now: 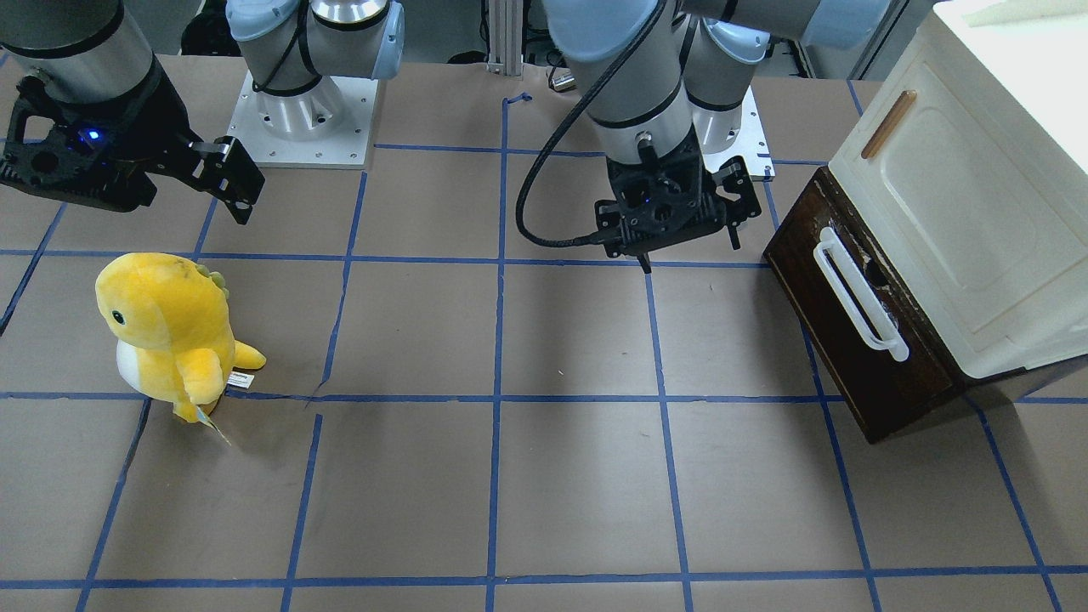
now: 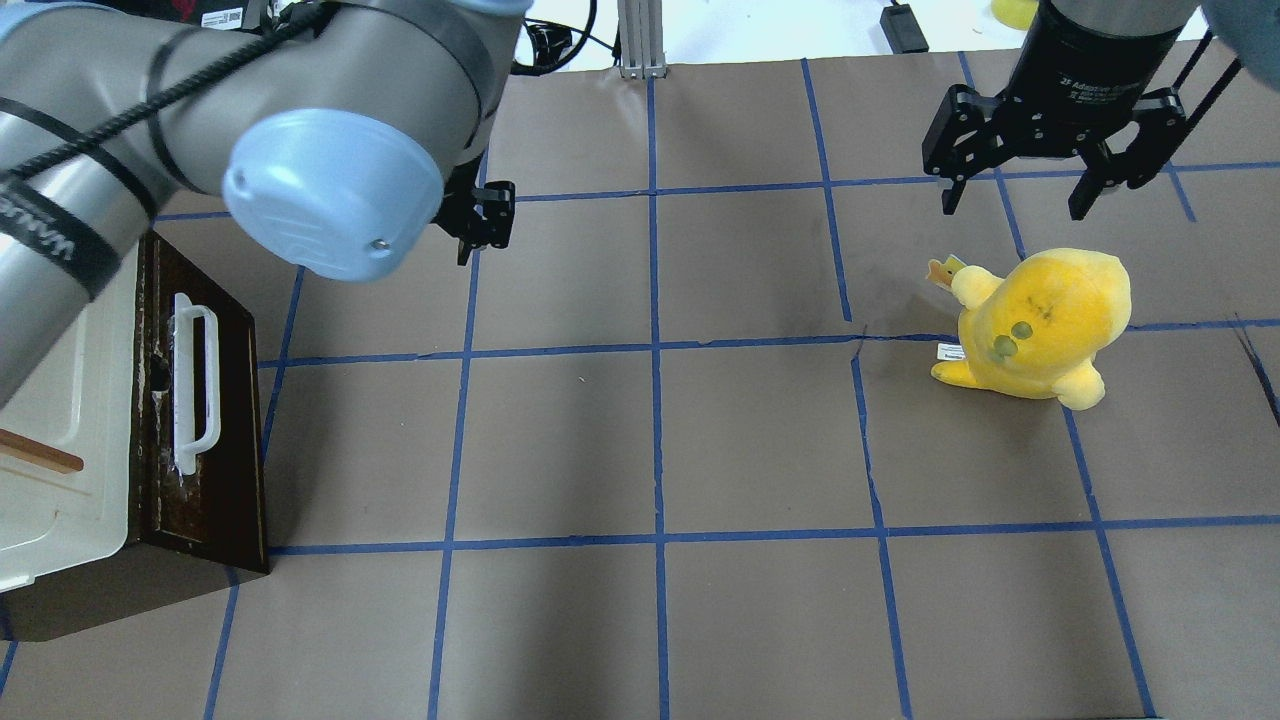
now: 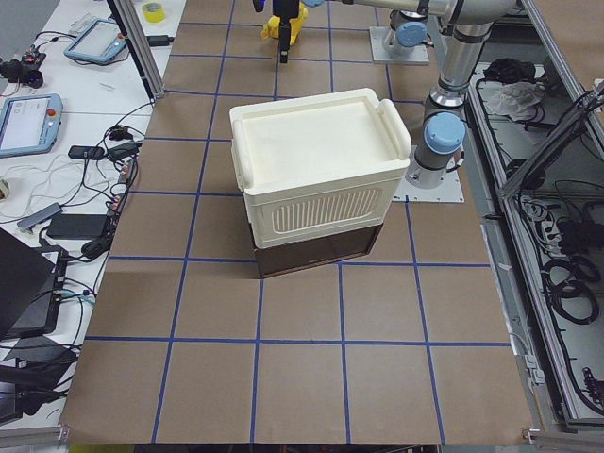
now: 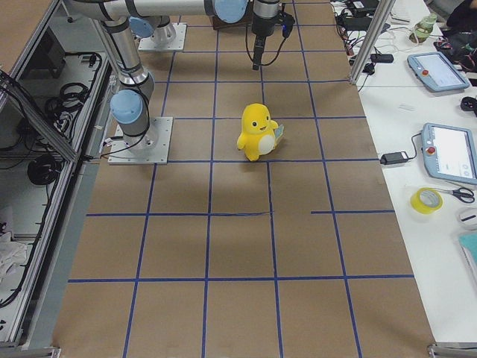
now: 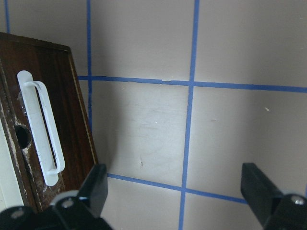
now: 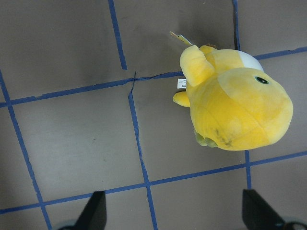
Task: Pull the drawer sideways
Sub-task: 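Move the left gripper down to the white drawer handle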
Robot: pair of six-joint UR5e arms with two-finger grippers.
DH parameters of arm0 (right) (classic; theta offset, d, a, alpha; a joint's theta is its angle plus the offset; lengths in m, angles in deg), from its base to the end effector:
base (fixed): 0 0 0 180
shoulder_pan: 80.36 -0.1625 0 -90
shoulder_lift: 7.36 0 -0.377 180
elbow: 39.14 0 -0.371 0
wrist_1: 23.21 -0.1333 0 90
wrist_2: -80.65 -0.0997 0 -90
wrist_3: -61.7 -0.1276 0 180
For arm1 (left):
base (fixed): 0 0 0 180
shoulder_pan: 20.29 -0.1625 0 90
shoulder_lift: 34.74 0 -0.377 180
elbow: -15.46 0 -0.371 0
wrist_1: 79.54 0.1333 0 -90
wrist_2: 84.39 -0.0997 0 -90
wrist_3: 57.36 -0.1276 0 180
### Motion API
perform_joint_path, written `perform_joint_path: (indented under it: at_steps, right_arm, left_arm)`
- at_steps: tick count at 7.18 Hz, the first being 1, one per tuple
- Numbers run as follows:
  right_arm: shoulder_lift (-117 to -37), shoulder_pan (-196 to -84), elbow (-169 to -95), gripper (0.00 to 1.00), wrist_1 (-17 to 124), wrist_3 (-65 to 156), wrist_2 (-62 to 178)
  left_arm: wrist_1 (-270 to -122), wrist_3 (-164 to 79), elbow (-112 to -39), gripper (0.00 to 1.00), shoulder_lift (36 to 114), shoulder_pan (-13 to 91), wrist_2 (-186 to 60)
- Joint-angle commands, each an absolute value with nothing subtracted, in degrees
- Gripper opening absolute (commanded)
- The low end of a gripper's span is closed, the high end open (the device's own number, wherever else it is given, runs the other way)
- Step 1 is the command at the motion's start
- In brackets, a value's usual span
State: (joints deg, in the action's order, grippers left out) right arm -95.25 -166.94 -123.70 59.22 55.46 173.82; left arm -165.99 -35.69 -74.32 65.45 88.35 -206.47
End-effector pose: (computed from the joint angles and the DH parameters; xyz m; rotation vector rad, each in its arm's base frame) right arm 0.0977 -0.4809 0.4264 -0.2564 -3.0718 -0.1120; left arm -0.2280 -0.4709 0.3507 -0.0266 2.5763 -0.1196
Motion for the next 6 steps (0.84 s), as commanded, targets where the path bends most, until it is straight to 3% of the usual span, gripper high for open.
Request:
perform_joint_path:
  at_steps: [1, 3, 6]
  right_arm:
    - [-95.26, -166.94, -123.7, 1.0, 59.23, 55.46, 173.82]
    - [-95.26, -166.94, -123.7, 1.0, 59.23, 55.46, 173.82]
    - [-95.26, -166.94, -123.7, 1.0, 59.23, 55.46, 173.82]
  left_arm:
    - [-163.74, -30.93, -82.32, 1.0, 69.13, 90.01, -221.44]
    - [-163.56, -28.81, -88.49, 1.0, 72.82, 87.22, -233.75]
    - [-164.52, -26.62, -90.18, 1.0, 76.6, 80.35, -234.94]
